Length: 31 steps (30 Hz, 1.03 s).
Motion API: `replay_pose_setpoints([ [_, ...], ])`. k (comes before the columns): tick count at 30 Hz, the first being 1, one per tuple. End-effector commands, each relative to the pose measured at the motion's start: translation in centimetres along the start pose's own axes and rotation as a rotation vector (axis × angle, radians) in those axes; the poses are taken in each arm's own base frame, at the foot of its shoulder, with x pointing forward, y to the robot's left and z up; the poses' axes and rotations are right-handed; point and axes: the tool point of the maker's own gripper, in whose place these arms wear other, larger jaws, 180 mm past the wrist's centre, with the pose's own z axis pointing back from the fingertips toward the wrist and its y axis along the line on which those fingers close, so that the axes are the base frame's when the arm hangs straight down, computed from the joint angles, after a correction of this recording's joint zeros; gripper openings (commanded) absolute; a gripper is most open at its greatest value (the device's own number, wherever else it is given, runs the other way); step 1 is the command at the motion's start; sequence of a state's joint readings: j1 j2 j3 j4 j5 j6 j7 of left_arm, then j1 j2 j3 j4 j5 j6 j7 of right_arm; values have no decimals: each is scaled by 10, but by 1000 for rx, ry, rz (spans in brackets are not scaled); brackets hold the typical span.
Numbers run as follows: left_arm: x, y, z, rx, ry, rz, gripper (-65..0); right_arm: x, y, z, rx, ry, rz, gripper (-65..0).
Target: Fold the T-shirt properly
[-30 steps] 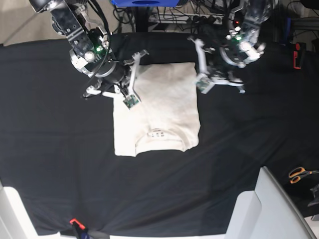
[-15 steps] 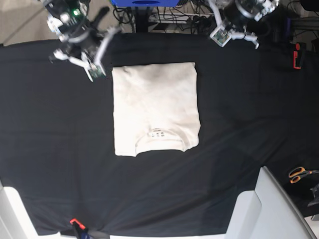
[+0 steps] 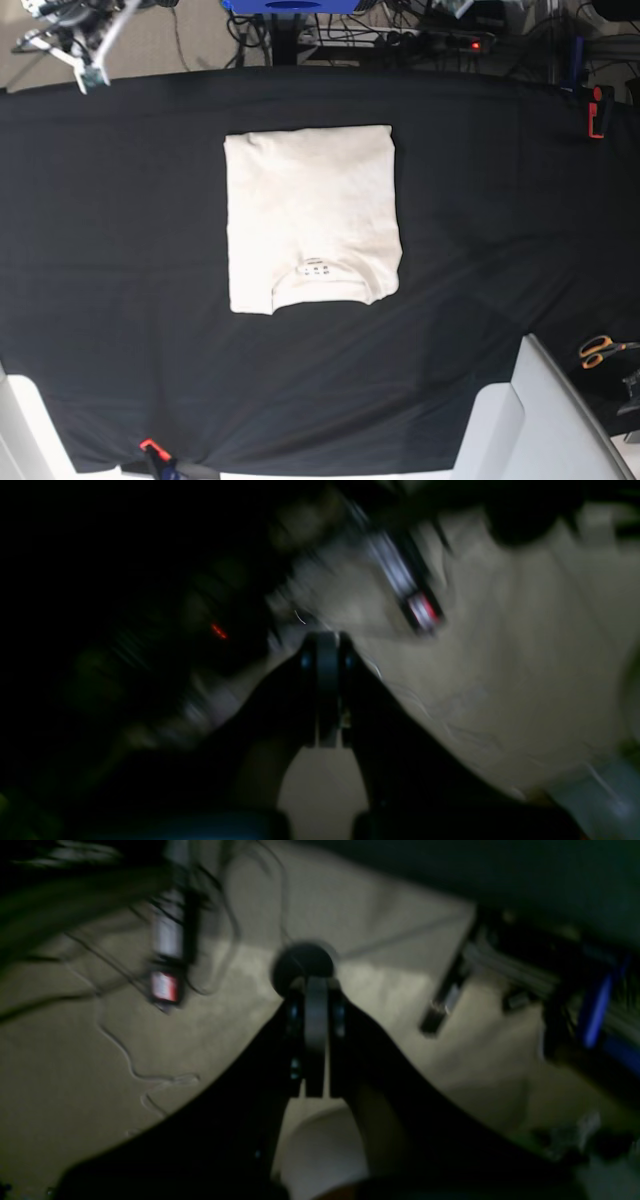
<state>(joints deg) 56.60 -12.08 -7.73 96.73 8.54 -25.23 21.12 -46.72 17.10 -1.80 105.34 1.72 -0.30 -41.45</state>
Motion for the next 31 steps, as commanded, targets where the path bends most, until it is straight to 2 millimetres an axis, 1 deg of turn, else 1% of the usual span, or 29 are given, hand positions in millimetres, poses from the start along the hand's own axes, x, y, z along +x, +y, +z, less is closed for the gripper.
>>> replay_pose_setpoints([
  [1,-17,-2,-6,-13,37,23,-650,-20,8,-5,19,57,-10,-650],
  [2,-27,-4,-19,-28,54,51,-650,-36,12,-15,26,107,-16,-650],
  [4,-61,-21,-48,-83,101,133,-650,-67,26,-37,47,186,-49,-650],
  [6,-81,-28,-74,-119,115,195,-650,-88,42,-58,68,234,-83,-650],
  [7,-93,-33,-86,-141,133,229,-650,-94,48,-69,76,252,-97,-650],
  [9,-100,-37,-108,-172,138,280,-650,-110,57,-92,86,305,-121,-650],
  [10,-104,-37,-116,-184,143,306,-650,-117,67,-105,98,332,-139,-650],
  [11,-102,-36,-122,-189,139,321,-650,-123,75,-115,109,361,-152,-650],
  [12,-99,-33,-127,-193,131,331,-650,-132,84,-123,121,391,-161,-650],
  [14,-81,-19,-137,-184,82,339,-650,-140,101,-139,142,412,-181,-650],
  [15,-68,-12,-141,-178,43,333,-650,-139,106,-144,147,390,-189,-648],
  [17,-44,1,-146,-166,-34,313,-650,-124,108,-155,139,258,-210,-648],
  [18,-35,6,-148,-162,-61,304,-650,-111,106,-157,125,151,-224,-648],
  [19,-31,9,-149,-159,-66,298,-650,-96,103,-158,112,35,-230,-648],
  [20,-21,22,-152,-138,-82,291,-650,-80,103,-156,102,-70,-239,-645],
  [21,-17,31,-153,-113,-88,278,-650,-75,107,-153,105,-112,-246,-644],
  [23,-16,47,-155,-34,-87,248,-650,-71,111,-154,110,-110,-249,-644],
  [25,-16,66,-156,67,-85,201,-650,-73,113,-158,119,-57,-248,-644],
  [26,-15,72,-156,103,-88,181,-650,-72,113,-159,121,-38,-247,-644],
  [27,-14,76,-156,128,-90,169,-650,-72,113,-161,123,-20,-247,-644],
  [29,-12,78,-156,138,-92,163,-650,-71,113,-163,127,9,-244,-644],
  [31,-4,84,-158,146,-100,162,-650,-68,109,-165,123,16,-242,-644],
])
